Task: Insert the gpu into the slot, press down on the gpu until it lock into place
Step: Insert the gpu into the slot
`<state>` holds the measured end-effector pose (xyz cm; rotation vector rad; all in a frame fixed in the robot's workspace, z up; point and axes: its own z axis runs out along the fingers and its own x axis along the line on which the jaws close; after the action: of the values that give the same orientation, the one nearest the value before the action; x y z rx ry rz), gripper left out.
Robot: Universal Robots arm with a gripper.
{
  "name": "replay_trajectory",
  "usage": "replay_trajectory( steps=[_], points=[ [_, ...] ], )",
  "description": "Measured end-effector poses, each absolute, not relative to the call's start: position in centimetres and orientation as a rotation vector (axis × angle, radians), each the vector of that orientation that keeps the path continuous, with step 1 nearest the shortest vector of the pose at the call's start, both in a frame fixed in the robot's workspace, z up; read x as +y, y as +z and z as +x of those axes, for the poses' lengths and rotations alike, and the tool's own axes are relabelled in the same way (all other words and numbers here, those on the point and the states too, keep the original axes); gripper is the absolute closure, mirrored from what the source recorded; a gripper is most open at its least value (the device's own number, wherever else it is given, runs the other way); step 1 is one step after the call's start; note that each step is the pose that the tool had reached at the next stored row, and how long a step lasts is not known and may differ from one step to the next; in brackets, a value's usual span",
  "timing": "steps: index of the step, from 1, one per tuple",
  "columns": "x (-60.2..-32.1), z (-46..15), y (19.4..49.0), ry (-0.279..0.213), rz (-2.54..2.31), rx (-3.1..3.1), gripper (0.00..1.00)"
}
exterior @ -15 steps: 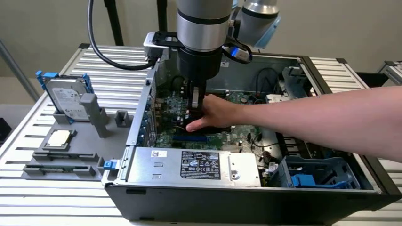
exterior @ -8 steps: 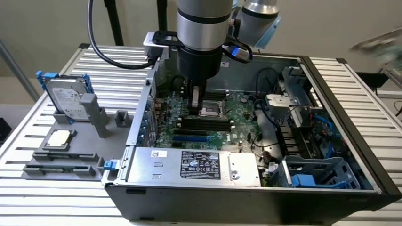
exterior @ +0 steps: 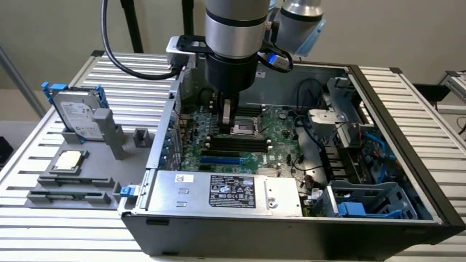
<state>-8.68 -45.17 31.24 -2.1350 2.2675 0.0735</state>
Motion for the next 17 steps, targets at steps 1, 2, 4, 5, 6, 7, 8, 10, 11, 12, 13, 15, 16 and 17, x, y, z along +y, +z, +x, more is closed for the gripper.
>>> replay_trajectory(
  steps=[1, 2, 4, 5, 6, 7, 8, 10, 11, 12, 13, 15, 16, 17],
  points=[
    [-45.17, -8.68, 31.25, 0.074, -2.135, 2.268, 0.89],
    [-45.17, -8.68, 31.26, 0.074, -2.135, 2.267, 0.89],
    [-45.16, -8.68, 31.27, 0.074, -2.135, 2.267, 0.82],
    [-45.16, -8.68, 31.28, 0.074, -2.135, 2.267, 0.82],
    [-45.17, -8.68, 31.29, 0.074, -2.135, 2.268, 0.7],
    [-45.17, -8.68, 31.3, 0.074, -2.135, 2.267, 0.7],
    [-45.17, -8.68, 31.3, 0.074, -2.135, 2.267, 0.64],
    [-45.17, -8.68, 31.32, 0.074, -2.135, 2.267, 0.64],
    [-45.16, -8.68, 31.32, 0.074, -2.135, 2.267, 0.58],
    [-45.17, -8.68, 31.33, 0.074, -2.135, 2.267, 0.58],
    [-45.17, -8.68, 31.34, 0.074, -2.135, 2.267, 0.58],
    [-45.17, -8.68, 31.36, 0.074, -2.135, 2.267, 0.58],
    [-45.17, -8.68, 31.36, 0.073, -2.135, 2.267, 0.58],
    [-45.17, -8.68, 31.37, 0.073, -2.135, 2.267, 0.58]
  ],
)
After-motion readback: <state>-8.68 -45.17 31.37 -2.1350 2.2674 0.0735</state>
